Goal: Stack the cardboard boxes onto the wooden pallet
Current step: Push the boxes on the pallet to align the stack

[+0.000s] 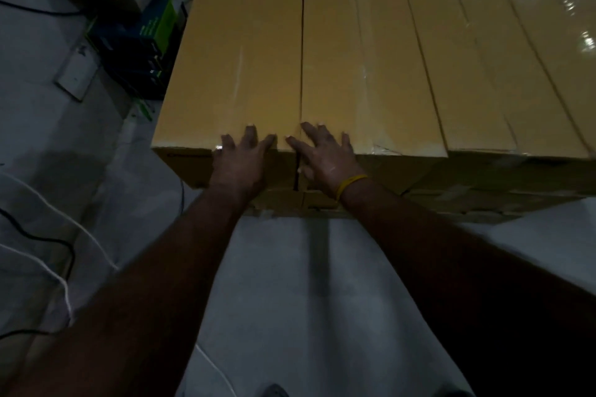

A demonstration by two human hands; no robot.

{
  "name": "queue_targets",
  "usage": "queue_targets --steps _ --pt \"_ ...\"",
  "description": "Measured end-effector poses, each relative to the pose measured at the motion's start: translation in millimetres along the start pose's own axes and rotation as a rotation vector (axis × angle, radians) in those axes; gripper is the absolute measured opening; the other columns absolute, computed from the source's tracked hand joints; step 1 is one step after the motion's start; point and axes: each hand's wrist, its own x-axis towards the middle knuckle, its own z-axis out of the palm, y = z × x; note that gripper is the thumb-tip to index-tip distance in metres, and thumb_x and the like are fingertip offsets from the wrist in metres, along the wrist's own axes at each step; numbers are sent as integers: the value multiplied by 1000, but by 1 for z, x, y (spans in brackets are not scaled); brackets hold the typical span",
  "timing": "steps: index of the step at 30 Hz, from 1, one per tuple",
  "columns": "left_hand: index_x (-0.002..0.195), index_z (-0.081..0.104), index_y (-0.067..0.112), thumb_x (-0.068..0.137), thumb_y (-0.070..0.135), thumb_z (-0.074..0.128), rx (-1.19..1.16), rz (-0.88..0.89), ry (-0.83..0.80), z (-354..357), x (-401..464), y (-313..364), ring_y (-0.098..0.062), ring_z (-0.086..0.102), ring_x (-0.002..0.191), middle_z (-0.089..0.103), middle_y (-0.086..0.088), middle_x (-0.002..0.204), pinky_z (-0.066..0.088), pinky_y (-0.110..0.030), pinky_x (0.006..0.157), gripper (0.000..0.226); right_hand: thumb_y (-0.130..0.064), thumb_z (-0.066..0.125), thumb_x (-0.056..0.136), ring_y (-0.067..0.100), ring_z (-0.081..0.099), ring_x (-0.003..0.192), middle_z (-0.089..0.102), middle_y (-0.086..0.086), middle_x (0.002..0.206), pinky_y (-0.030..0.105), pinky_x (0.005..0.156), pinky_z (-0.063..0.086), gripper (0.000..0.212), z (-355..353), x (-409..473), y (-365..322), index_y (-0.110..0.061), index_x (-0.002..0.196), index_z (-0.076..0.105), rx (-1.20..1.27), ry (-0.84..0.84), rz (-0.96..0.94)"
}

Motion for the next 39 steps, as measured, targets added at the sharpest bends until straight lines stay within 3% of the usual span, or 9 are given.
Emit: queue_targets --steps 2,5,10,14,18,24,32,39 --pt "157 8 36 93 25 62 -11 24 -54 2 -14 23 -52 14 144 1 -2 166 26 -63 115 84 -29 58 98 31 3 153 -1 3 167 63 118 10 73 -7 -16 10 -37 157 15 -2 -85 -19" --pt "158 4 30 96 32 57 -124 30 -110 -12 -35 78 -40 12 150 1 1 167 15 -64 118 82 -32 57 98 32 7 152 3 4 166 67 115 8 75 -22 -55 32 -38 157 12 -2 -139 22" --pt "158 -2 34 99 31 47 -155 57 -90 -38 -93 177 -32 6 153 -1 -2 168 10 -57 120 77 -29 53 98 27 -4 153 -4 5 167 65 116 -2 73 -64 -173 79 -38 158 12 69 -76 155" --pt "159 -1 32 100 36 47 -125 39 -107 -54 -158 250 -36 6 153 0 -9 167 11 -60 121 76 -33 45 102 23 -10 153 -7 1 167 59 117 -9 67 -100 -284 127 -38 157 8 119 -76 297" --pt "158 -6 30 102 38 43 -65 48 -239 -83 -213 331 -36 -1 153 -7 -10 167 4 -59 120 74 -34 40 104 23 -12 153 -11 0 166 57 118 -6 67 -132 -385 173 -38 157 0 175 -123 397" --pt "159 -1 31 101 44 45 -82 -25 -250 -145 -247 441 -37 2 152 -3 -11 167 9 -59 121 75 -36 42 103 23 -11 153 -9 0 167 59 118 -5 67 -196 -494 250 -37 158 3 206 -129 404" --pt "158 7 32 98 37 55 -226 -55 -120 -232 -207 569 -37 4 152 1 -11 166 9 -61 120 78 -36 45 103 24 -7 153 -4 3 167 62 118 1 63 -276 -549 366 -33 157 13 143 -70 406" --pt "157 14 30 97 29 58 -241 -12 -78 -267 -123 646 -39 8 151 5 -11 165 19 -62 118 74 -35 48 101 28 -5 153 -3 5 166 64 118 5 66 -314 -510 464 -36 157 13 96 -65 368"
